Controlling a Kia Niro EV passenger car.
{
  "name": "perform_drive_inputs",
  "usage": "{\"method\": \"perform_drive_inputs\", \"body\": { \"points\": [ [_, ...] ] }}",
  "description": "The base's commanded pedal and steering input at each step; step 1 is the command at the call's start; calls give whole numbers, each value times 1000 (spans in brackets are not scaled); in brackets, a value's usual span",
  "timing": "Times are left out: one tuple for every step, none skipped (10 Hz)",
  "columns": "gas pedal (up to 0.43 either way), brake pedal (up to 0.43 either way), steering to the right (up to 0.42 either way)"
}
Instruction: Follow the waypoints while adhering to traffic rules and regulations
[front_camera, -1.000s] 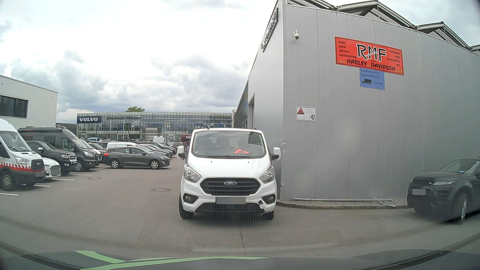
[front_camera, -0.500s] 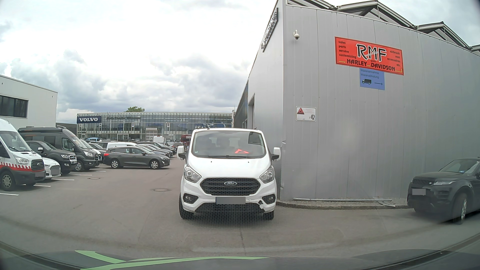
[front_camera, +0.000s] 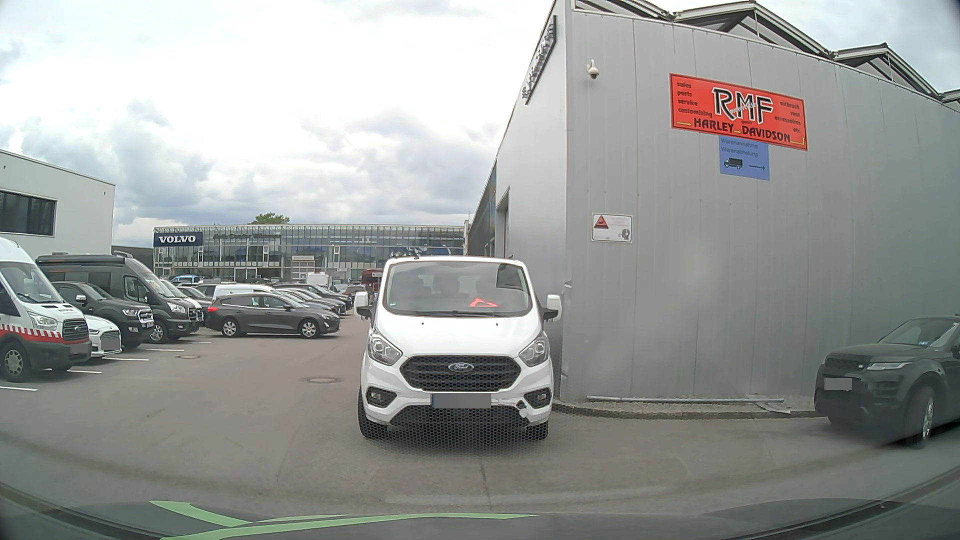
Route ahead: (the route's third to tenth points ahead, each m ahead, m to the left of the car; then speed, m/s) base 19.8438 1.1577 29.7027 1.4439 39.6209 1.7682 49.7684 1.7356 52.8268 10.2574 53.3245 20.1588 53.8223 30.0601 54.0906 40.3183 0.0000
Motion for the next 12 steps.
{"method": "perform_drive_inputs", "body": {
  "points": [
    [0,463,5],
    [0,463,6],
    [0,457,6],
    [0,463,6],
    [0,463,6],
    [0,457,6],
    [0,457,6],
    [0,463,6],
    [0,463,6],
    [0,463,6],
    [0,463,6],
    [0,457,6]
  ]
}}
